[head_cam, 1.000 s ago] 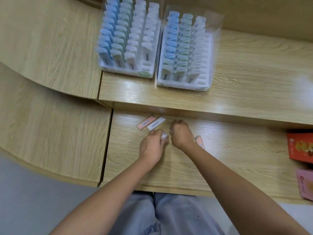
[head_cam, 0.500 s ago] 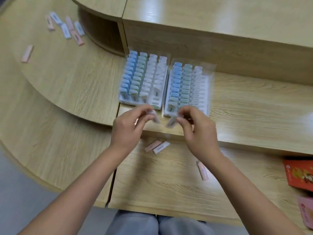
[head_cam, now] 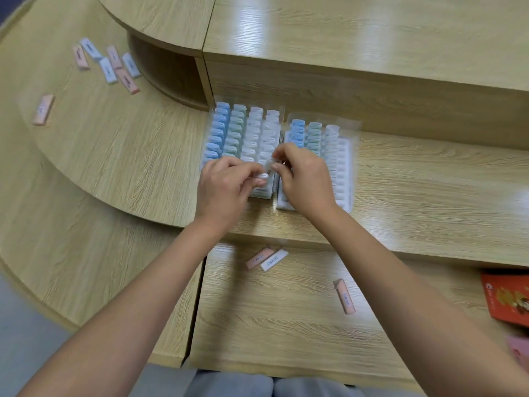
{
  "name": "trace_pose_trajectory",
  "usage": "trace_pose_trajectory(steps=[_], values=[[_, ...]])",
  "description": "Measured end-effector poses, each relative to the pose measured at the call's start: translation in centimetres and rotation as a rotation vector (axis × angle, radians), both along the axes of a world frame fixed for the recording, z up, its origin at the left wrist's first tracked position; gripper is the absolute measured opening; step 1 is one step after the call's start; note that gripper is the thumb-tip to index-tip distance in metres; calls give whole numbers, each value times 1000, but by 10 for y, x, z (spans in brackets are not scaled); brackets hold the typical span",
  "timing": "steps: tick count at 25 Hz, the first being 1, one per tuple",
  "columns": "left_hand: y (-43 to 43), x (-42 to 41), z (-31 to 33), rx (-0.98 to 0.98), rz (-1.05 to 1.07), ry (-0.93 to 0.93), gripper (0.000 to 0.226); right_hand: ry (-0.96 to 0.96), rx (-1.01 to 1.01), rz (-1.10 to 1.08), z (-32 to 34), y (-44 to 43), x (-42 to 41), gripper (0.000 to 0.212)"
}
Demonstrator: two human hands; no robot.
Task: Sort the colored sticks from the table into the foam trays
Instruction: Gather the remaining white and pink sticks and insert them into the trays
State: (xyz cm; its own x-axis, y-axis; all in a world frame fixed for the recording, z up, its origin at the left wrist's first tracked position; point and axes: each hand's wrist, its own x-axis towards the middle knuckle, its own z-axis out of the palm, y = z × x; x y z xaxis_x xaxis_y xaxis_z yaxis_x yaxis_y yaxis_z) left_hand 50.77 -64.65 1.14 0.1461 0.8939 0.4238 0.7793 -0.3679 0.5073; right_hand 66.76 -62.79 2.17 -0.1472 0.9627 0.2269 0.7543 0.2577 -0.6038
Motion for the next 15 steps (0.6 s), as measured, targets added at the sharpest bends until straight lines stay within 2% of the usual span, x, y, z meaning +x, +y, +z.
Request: trace_pose_trajectory(steps=[9, 15], values=[[10, 2, 4, 156, -96, 113, 12, -54, 93, 74, -3, 0, -1, 12], [8, 3, 2, 139, -107, 98, 7, -65, 119, 106, -4, 1, 0, 16]])
